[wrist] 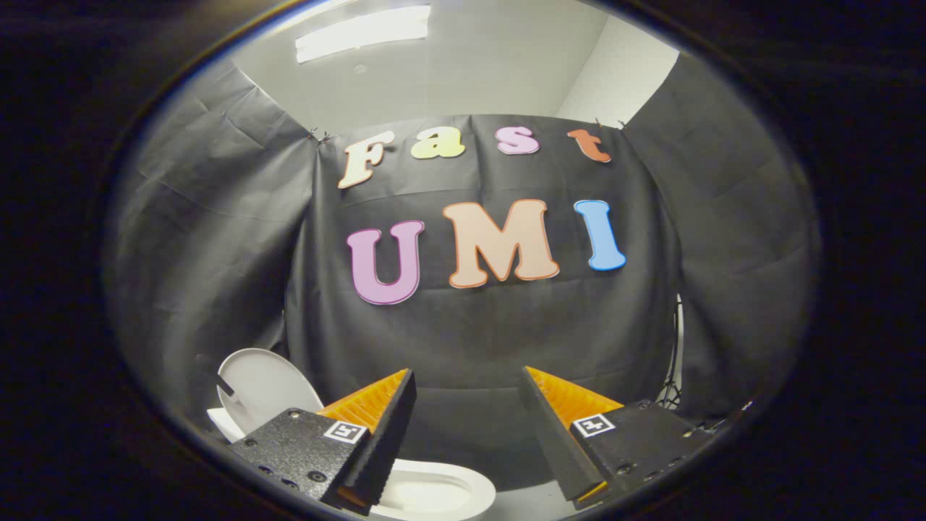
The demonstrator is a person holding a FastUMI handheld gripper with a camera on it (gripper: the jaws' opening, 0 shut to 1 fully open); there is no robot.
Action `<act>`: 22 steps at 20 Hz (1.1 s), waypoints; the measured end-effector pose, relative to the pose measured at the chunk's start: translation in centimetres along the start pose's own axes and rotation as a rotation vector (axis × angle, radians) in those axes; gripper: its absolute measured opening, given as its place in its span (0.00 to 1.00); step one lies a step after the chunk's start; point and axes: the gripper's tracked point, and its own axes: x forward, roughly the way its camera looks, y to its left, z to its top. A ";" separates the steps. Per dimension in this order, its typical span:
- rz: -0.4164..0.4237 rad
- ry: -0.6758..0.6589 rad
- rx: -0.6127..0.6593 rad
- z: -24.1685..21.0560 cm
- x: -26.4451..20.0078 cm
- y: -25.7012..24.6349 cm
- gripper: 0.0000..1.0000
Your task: Open the toilet lid.
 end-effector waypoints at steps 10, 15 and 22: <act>-0.116 -0.029 -0.033 -1.6 -3.9 -5.2 0.88; -0.170 -0.012 -0.050 -2.0 -4.3 -6.3 0.86; -0.162 0.072 -0.058 -4.2 -5.4 -7.4 0.86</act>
